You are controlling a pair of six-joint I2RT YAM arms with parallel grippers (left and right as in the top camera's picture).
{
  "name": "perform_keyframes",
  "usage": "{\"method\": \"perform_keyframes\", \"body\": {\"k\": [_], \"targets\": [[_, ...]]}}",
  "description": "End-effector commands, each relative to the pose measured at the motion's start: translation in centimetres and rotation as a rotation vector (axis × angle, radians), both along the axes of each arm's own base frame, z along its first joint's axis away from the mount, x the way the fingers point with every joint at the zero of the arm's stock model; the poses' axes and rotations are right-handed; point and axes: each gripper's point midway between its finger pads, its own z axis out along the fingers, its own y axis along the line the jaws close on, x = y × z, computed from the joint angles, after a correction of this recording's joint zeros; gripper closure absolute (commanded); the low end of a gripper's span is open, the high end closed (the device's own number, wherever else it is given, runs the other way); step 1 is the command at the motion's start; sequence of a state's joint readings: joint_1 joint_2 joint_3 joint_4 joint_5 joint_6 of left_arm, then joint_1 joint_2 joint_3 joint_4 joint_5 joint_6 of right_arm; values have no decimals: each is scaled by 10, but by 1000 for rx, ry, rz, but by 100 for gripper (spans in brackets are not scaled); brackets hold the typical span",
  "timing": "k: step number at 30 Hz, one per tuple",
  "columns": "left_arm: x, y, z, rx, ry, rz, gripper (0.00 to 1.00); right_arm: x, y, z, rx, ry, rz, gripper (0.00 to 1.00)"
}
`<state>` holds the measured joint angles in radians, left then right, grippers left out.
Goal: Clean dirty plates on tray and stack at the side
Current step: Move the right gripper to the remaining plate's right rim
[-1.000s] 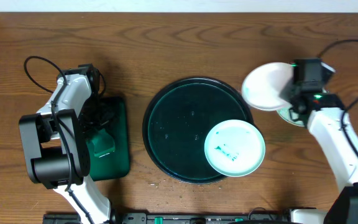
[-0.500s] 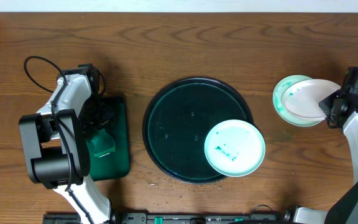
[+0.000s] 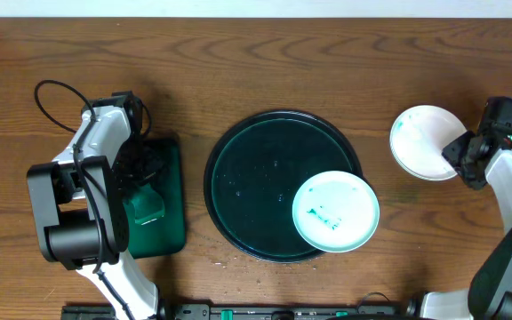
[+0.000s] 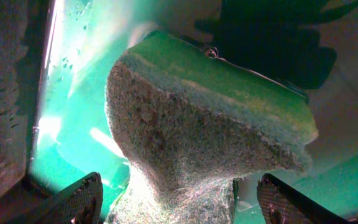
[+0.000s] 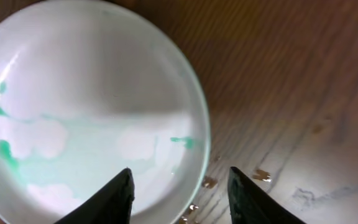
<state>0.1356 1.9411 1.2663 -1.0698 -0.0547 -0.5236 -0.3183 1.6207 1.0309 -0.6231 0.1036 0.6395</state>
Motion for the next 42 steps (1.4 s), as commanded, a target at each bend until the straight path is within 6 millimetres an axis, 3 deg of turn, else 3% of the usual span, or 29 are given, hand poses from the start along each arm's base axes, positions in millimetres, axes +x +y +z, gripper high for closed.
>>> {"method": "perform_keyframes", "body": {"k": [1,5,8,13,16,18,19,21,25,27,28,37,42], "targets": [[-3,1,0,6,10,11,20,14,13,13,21,-61,100,55],[-4,1,0,6,10,11,20,24,32,52,0,-168,183,54],[-6,1,1,4,19,6,20,26,68,96,-17,-283,344,46],[-8,1,1,-14,36,-49,22,-2,122,143,-97,-350,521,36],[-15,0,0,-22,58,-62,34,-23,150,155,-130,-353,610,31],[-19,-1,-2,-24,70,-62,52,-35,170,157,-118,-348,680,31],[-21,-1,-3,-25,76,-62,57,-40,176,155,-111,-339,706,30],[-26,-2,-5,-27,89,-62,57,-49,187,149,-94,-304,743,32],[-31,-3,-12,-29,94,-62,67,-61,198,135,-67,-228,772,44],[-33,-4,-14,-33,97,-60,90,-63,200,128,-64,-193,784,46],[-32,-4,-14,-35,93,-60,92,-64,201,124,-62,-175,787,45],[-12,-12,-18,-76,5,-99,93,-64,205,95,-36,-51,809,38],[10,-14,-2,-62,-92,-137,93,-64,205,85,-30,-9,811,33]]}}
